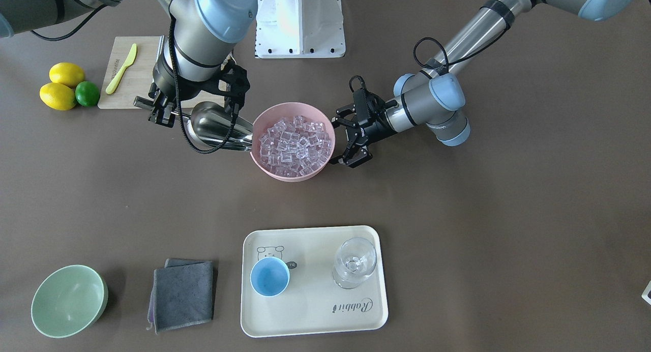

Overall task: Put ice in cup with scoop
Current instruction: 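Carry the scoop over the pink bowl with the right gripper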

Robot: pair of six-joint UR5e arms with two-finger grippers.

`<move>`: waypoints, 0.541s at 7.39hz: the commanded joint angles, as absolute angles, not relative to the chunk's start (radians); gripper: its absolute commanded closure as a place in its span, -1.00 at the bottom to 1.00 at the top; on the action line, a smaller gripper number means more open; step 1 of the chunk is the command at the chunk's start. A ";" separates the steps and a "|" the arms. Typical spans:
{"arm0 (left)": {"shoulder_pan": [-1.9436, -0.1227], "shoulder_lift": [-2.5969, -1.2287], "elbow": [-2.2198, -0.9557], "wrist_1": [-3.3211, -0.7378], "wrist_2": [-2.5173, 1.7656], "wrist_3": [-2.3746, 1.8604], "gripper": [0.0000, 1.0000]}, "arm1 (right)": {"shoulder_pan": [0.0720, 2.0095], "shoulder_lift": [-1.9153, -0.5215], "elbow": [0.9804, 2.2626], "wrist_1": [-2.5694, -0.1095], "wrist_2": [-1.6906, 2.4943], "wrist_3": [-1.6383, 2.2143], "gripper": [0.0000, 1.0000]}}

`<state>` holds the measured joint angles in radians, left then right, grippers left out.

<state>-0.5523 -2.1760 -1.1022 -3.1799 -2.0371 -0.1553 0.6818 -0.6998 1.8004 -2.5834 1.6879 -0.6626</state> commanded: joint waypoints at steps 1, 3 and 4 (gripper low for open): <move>-0.546 -2.177 -1.103 -3.180 -2.037 -0.156 -0.98 | 0.632 -0.672 1.738 -2.612 1.684 -0.658 1.00; -0.546 -2.177 -1.103 -3.180 -2.037 -0.155 -0.98 | 0.618 -0.632 1.659 -2.611 1.684 -0.650 1.00; -0.546 -2.177 -1.103 -3.180 -2.039 -0.155 -0.98 | 0.615 -0.611 1.626 -2.609 1.684 -0.647 1.00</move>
